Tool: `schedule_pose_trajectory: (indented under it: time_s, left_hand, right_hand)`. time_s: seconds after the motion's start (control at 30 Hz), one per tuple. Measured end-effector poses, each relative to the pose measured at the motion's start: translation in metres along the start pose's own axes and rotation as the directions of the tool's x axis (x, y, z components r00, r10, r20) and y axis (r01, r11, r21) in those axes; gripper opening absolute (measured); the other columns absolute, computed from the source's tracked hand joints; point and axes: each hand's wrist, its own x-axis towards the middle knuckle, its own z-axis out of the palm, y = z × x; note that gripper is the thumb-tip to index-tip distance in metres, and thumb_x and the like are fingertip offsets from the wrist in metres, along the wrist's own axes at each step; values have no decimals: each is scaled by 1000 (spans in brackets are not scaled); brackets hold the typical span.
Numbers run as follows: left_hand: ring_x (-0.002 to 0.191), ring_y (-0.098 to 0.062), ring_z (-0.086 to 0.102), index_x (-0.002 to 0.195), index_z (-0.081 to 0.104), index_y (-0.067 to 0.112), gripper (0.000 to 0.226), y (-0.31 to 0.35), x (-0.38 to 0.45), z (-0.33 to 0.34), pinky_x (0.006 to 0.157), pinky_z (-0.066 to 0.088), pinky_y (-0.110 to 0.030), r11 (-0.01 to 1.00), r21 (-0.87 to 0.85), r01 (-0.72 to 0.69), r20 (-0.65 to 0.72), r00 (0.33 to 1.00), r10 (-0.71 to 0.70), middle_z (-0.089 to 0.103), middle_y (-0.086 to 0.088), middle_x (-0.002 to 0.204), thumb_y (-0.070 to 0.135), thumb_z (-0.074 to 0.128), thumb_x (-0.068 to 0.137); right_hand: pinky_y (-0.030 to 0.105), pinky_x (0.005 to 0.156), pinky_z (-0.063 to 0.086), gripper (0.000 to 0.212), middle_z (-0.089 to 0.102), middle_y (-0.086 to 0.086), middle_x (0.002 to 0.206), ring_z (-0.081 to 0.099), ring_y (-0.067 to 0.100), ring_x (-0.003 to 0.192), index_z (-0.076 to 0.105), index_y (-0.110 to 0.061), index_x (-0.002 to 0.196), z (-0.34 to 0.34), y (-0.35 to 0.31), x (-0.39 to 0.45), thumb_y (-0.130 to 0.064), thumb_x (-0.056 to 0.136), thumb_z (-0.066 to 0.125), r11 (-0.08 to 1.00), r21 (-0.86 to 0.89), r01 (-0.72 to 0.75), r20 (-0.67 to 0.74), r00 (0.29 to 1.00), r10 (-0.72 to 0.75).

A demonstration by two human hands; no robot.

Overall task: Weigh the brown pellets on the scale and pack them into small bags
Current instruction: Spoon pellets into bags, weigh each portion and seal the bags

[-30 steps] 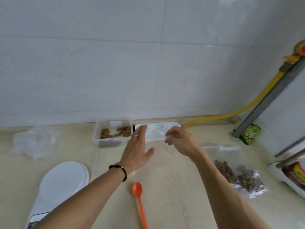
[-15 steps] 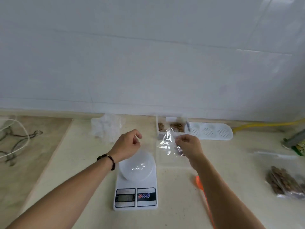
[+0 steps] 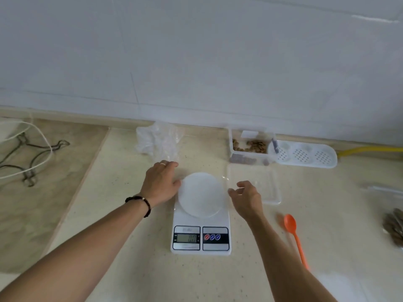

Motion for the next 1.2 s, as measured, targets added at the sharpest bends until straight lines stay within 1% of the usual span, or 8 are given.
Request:
schedule_pose_trajectory:
  time_s: [0.1,0.2,0.37,0.5,0.6,0.77,0.97,1.2]
  left_hand:
    - [124,-32,44,127,53,2,44,-5,-32,2,101,38,-41,996,5,-94,-137,986,94,57,-16,126,21,62,89]
    - [131,-33,38,126,51,2,43,-12,-73,15,105,37,-44,994,28,-103,-206,973,106,56,-19,127,26,56,92]
    - [140,-35,29,138,41,4,60,-25,-140,53,110,34,-51,996,59,-62,-185,980,72,44,-18,143,44,33,93]
    - [147,-28,12,147,31,9,70,-25,-178,87,117,13,-48,999,51,-17,-144,989,24,27,-12,155,53,30,92]
    - [148,-25,11,149,27,13,73,-23,-187,101,118,6,-45,996,85,-28,-121,992,38,24,-8,158,58,23,92]
    - [149,-18,5,152,22,21,74,-25,-183,103,121,-1,-47,991,128,-37,-86,995,48,19,-2,160,61,17,90]
    - [149,-19,6,152,22,24,71,-25,-184,103,120,1,-49,992,122,-45,-79,995,55,20,-4,160,60,18,90]
    - [150,-20,3,151,19,25,70,-26,-184,103,120,-1,-49,988,144,-48,-59,997,57,17,-3,161,60,18,91]
  right_hand:
    - [38,93,48,36,60,12,124,58,27,109,53,-8,127,3,11,-18,-25,96,54,994,-86,64,-94,993,-72]
    - [38,95,44,34,56,14,127,54,29,113,55,-7,126,14,29,-46,-24,96,52,987,-101,126,-151,979,-140]
    - [41,95,41,36,53,13,130,49,32,117,54,-7,127,33,63,-99,-24,96,52,939,-209,274,-183,932,-313]
    - [44,102,39,44,40,12,148,41,31,131,44,-11,138,43,96,-124,-29,98,46,860,-363,358,-126,896,-426]
    - [44,106,37,48,33,15,153,38,31,135,35,-15,142,52,115,-135,-33,98,37,806,-436,399,-86,874,-479]
    - [46,106,39,55,31,19,154,42,34,134,27,-17,146,61,130,-140,-40,96,30,722,-547,423,-46,846,-531]
    - [48,103,41,55,30,20,154,45,35,129,31,-21,146,64,124,-130,-39,94,38,671,-618,411,-41,835,-549]
    - [48,107,36,54,28,17,155,39,33,134,34,-28,147,64,123,-128,-44,95,35,637,-662,396,-5,847,-532]
